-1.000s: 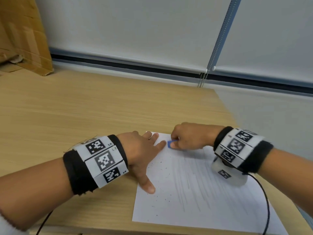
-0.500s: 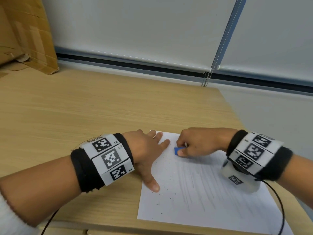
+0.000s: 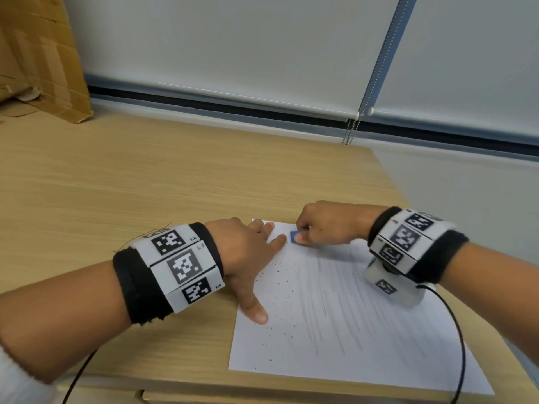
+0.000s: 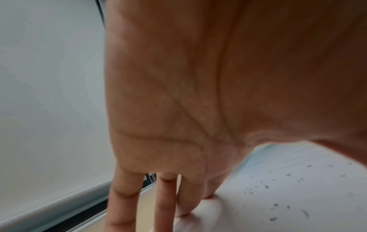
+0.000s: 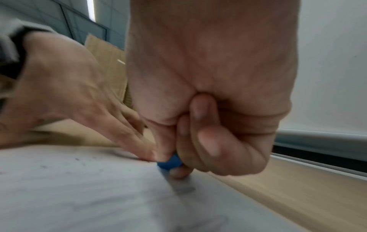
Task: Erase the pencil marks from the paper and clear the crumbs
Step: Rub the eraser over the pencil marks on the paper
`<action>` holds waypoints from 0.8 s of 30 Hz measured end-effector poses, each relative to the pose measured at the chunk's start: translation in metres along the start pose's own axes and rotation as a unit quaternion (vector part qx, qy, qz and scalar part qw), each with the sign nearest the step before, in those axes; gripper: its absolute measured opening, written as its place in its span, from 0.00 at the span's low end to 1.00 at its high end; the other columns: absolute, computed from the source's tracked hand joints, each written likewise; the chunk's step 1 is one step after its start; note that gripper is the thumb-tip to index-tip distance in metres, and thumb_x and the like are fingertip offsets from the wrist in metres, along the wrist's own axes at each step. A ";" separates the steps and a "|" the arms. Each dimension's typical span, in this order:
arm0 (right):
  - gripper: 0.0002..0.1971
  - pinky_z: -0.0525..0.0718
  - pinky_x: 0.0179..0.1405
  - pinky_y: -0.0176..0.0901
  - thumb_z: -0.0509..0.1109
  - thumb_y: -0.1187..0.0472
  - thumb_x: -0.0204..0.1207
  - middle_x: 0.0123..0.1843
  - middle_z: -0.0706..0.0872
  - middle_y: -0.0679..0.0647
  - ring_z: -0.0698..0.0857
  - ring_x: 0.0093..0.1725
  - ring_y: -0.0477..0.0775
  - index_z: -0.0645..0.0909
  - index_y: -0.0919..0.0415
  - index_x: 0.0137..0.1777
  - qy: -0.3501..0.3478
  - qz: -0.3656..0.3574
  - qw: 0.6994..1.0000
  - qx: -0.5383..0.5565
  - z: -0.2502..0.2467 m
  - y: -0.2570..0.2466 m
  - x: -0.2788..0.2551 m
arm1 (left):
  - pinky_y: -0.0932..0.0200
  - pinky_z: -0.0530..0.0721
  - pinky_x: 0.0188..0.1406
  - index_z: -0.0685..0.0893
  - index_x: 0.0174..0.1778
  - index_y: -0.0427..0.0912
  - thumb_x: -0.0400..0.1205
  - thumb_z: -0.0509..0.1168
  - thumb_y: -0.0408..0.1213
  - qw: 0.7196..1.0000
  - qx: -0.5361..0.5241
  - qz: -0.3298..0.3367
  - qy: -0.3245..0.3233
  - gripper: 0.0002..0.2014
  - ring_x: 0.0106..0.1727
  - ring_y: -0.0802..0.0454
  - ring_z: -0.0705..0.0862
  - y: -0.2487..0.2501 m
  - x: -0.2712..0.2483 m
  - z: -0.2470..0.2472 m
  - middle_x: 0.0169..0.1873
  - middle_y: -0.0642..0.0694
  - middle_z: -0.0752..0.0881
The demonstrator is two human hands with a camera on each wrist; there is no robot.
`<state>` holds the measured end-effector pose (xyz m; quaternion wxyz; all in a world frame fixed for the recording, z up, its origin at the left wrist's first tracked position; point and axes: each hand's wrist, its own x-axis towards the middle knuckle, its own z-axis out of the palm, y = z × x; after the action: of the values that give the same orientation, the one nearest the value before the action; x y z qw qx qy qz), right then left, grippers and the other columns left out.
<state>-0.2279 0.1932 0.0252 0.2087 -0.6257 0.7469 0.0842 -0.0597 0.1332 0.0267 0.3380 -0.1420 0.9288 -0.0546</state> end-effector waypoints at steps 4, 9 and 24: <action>0.19 0.82 0.30 0.53 0.61 0.51 0.80 0.31 0.79 0.57 0.79 0.31 0.60 0.75 0.62 0.32 0.021 -0.005 1.000 0.016 0.008 0.003 0.000 | 0.41 0.52 0.80 0.27 0.82 0.47 0.68 0.68 0.72 1.000 -0.002 -0.001 -0.002 0.66 0.85 0.45 0.38 0.000 -0.001 0.000 0.83 0.45 0.31; 0.18 0.77 0.22 0.42 0.61 0.52 0.82 0.32 0.75 0.55 0.76 0.31 0.58 0.73 0.59 0.32 -0.041 -0.011 0.999 0.001 0.004 -0.003 -0.009 | 0.41 0.51 0.81 0.26 0.82 0.47 0.67 0.69 0.71 1.000 -0.002 -0.001 -0.002 0.66 0.85 0.44 0.38 0.000 0.000 0.000 0.83 0.43 0.31; 0.18 0.70 0.31 0.46 0.62 0.50 0.81 0.28 0.74 0.51 0.71 0.28 0.52 0.74 0.61 0.33 0.013 -0.064 0.997 -0.033 0.016 -0.007 -0.026 | 0.39 0.52 0.81 0.27 0.82 0.53 0.67 0.70 0.70 1.000 0.006 -0.008 -0.007 0.65 0.85 0.43 0.39 0.004 -0.002 -0.004 0.84 0.43 0.33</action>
<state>-0.2145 0.2216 0.0227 0.1834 -0.6801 0.7044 0.0874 -0.0621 0.1372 0.0299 0.3446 -0.1473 0.9250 -0.0622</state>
